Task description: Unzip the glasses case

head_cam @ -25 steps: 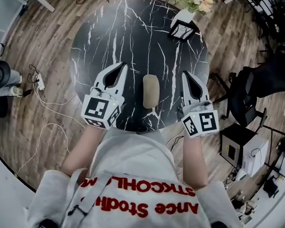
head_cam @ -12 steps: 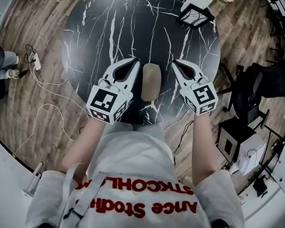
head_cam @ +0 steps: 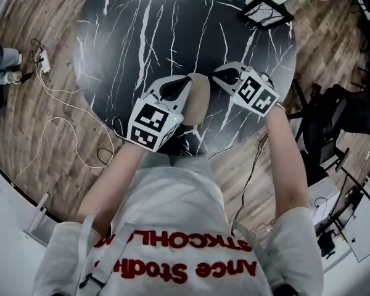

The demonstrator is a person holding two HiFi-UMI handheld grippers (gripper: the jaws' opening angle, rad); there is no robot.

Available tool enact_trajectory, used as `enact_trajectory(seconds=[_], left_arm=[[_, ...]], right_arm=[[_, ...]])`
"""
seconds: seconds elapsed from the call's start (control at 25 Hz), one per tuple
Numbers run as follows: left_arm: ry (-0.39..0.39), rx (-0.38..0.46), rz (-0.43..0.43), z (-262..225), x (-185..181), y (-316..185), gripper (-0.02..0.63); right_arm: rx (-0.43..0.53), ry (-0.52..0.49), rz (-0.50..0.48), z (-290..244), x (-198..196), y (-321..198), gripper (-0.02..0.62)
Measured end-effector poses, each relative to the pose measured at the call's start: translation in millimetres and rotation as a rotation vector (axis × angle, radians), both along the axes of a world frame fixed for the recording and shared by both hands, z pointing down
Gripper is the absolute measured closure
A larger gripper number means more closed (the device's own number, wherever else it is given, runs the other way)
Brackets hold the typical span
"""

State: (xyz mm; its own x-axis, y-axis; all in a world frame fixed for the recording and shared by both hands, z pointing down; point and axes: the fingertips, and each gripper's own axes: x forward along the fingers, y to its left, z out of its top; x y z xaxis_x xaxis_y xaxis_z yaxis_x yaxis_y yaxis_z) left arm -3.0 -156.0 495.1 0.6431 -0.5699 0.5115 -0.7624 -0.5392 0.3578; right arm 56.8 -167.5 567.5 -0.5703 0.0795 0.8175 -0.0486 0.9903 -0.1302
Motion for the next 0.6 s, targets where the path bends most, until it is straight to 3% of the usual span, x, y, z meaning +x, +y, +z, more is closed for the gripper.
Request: enact_trajectory(seconds=[0.2, 0.32, 0.6], left_arm=[[-0.029, -0.071, 0.037, 21.1, 15.4, 8.6, 0.612], [-0.019, -0.099, 0.07, 24.5, 24.0, 16.4, 0.612], [-0.074, -0.121, 0.122, 39.0, 29.6, 22.5, 0.611]], right_arm=[[0.002, 0.087, -0.305, 12.8, -1.4, 13.3, 0.57], [0.021, 0.114, -0.423, 14.0, -6.0, 16.3, 0.495], [0.147, 0.174, -0.645, 17.3, -10.5, 13.4, 0.506]])
